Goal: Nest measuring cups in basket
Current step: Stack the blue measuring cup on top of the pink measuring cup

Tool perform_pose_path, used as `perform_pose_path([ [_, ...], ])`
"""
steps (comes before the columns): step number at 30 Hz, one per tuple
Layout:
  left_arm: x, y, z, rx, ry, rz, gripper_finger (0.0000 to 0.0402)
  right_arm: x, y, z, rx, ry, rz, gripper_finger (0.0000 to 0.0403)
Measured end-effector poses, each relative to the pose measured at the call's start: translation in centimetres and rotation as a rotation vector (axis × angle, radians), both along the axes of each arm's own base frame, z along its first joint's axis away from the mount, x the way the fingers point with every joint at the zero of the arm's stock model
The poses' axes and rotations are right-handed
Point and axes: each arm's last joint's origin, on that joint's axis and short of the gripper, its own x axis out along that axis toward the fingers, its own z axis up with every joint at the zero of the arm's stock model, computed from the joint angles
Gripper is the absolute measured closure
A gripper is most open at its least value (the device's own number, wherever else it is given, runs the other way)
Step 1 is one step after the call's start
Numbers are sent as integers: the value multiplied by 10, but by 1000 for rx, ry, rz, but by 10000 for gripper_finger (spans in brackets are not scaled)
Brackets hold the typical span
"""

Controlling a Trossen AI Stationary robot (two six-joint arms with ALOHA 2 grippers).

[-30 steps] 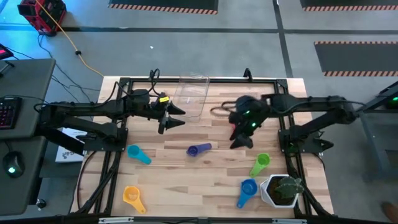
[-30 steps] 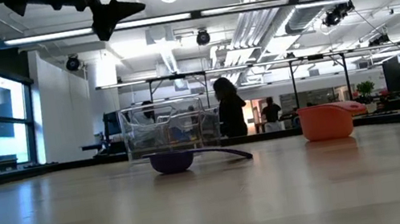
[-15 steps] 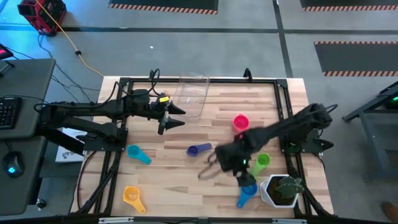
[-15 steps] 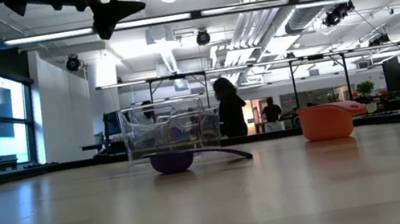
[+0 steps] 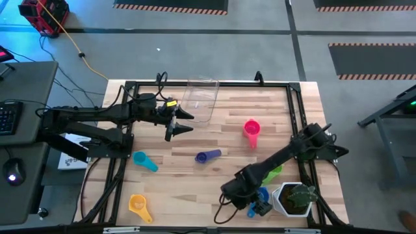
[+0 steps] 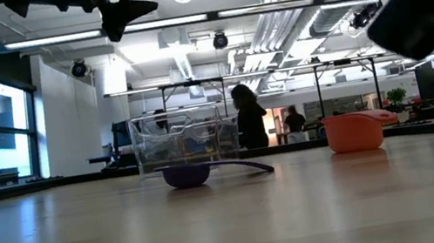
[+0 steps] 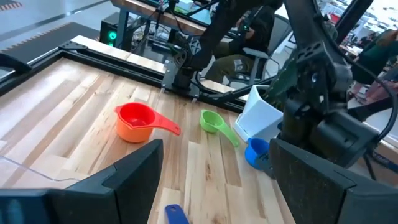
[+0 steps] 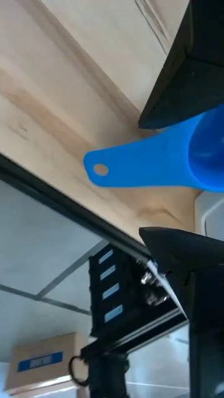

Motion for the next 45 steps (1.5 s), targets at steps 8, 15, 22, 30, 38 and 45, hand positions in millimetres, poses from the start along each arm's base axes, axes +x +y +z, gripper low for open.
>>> perform_pose_path([
  [8, 0, 0, 0, -15, 2, 3, 117, 1, 5, -17, -8, 2, 64, 141],
  [15, 0, -1, 0, -19, 5, 1, 117, -5, 15, -24, -14, 8, 105, 141],
  [22, 0, -1, 0, -19, 5, 1, 117, -6, 17, -24, -23, 5, 100, 180],
  [30, 0, -1, 0, -18, 5, 1, 117, -2, 19, -24, -15, -37, 98, 308],
  [38, 0, -1, 0, -18, 6, 1, 117, 3, 18, -23, 31, -66, 88, 395],
  [45, 0, -1, 0, -18, 6, 1, 117, 9, 8, -16, 30, -50, 71, 399],
])
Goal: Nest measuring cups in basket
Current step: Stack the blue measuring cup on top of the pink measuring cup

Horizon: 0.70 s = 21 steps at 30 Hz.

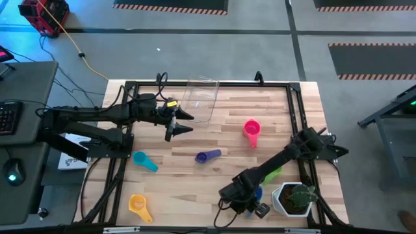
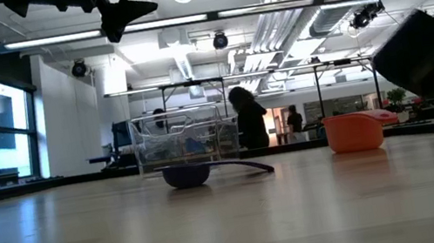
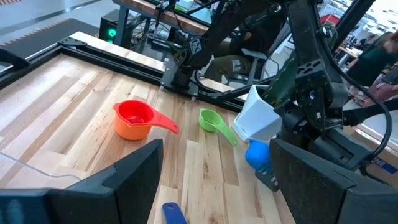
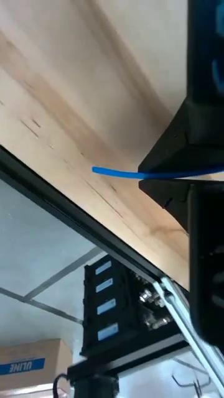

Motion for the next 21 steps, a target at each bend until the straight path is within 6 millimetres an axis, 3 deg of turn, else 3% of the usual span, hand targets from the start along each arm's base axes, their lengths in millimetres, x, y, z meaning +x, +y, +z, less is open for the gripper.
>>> perform_pose_path([
  [5, 0, 0, 0, 0, 0, 0, 117, 23, -32, 49, 31, -80, -40, 400],
  [8, 0, 0, 0, 0, 0, 0, 117, 37, -71, 90, 67, -165, -167, 401],
  [11, 0, 0, 0, 1, 0, 0, 117, 37, -119, 123, 105, -257, -375, 401],
  [16, 0, 0, 0, 2, 0, 1, 117, 0, -181, 146, 117, -509, -731, 402],
  [21, 0, 1, 0, 13, 0, 21, 117, -64, -207, 143, 191, -783, -1163, 402],
])
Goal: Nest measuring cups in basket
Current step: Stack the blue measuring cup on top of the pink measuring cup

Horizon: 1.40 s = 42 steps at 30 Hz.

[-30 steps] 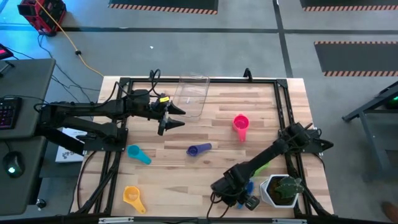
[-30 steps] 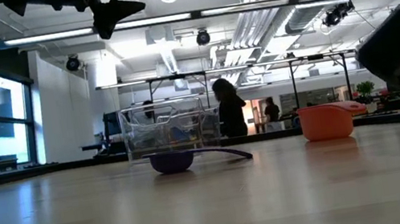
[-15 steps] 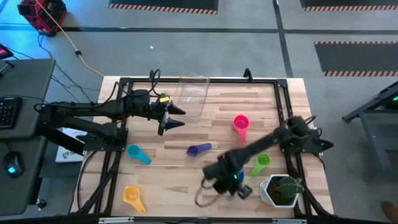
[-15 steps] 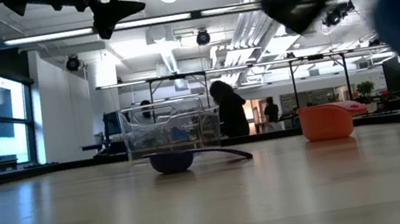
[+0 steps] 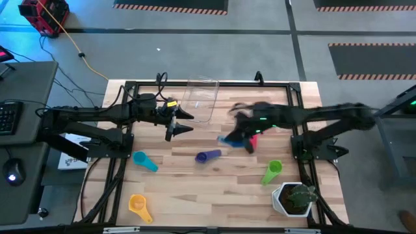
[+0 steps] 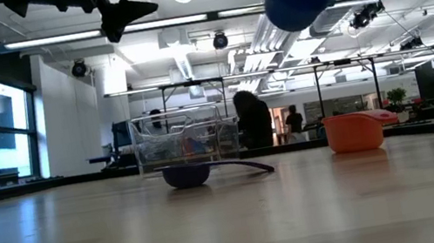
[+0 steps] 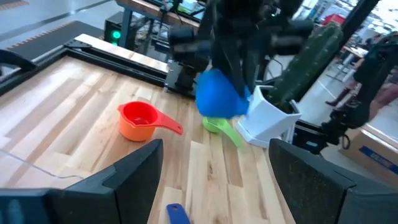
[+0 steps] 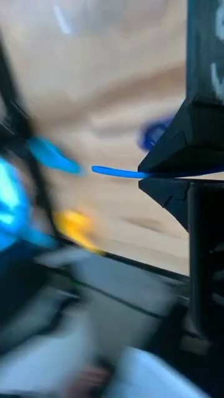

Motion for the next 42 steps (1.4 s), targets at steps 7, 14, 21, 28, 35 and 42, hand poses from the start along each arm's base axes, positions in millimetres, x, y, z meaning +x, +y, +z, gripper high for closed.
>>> perform_pose_path([
  [7, 0, 1, 0, 13, -1, 28, 117, -76, -18, -44, 261, -255, -651, 402],
  [14, 0, 1, 0, 0, -2, 31, 117, -104, -32, -105, 588, -295, -988, 403],
  [21, 0, 2, 0, 5, -1, 66, 117, -119, -45, -136, 738, -415, -1140, 403],
  [28, 0, 2, 0, 10, -1, 84, 117, -122, -49, -142, 758, -406, -1161, 403],
  [35, 0, 3, 0, 12, 0, 96, 117, -118, -51, -142, 774, -378, -1157, 386],
  [42, 0, 3, 0, 14, 0, 103, 117, -111, -53, -148, 794, -376, -1166, 333],
])
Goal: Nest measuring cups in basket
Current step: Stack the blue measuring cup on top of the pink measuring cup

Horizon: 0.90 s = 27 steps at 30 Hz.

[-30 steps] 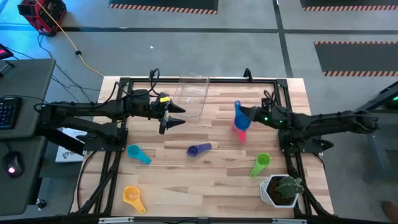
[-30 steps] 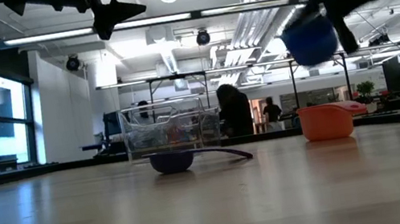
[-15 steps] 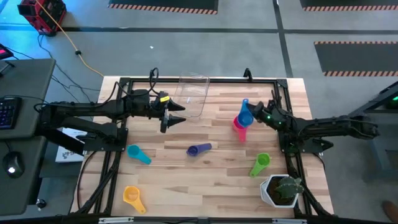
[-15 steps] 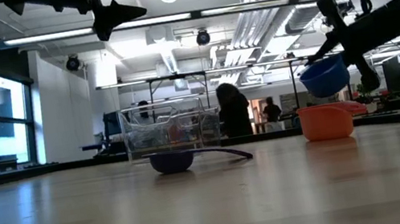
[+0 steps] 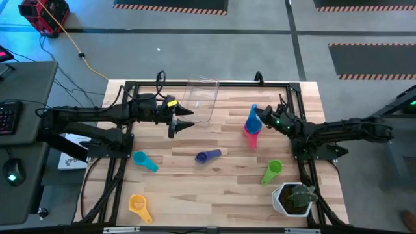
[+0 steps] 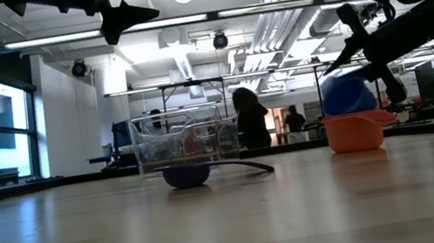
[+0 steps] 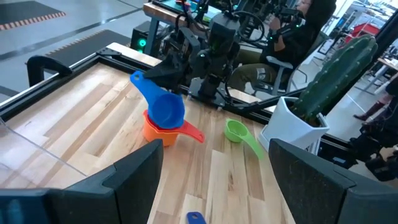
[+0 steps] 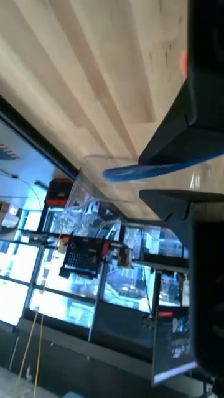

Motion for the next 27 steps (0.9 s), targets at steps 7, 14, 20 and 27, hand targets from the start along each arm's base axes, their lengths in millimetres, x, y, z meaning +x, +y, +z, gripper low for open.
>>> perform_pose_path([
  [7, 0, 0, 0, 0, 0, 0, 117, 4, 0, -5, 6, 19, 18, 307],
  [14, 0, 0, 0, 0, 0, 0, 117, -1, -8, -7, -48, 115, -8, 295],
  [20, 0, 0, 0, -1, 0, 0, 117, -6, -17, -1, -127, 144, 34, 295],
  [27, 0, 0, 0, -1, 1, 0, 117, 3, -39, 39, -162, 318, 226, 346],
])
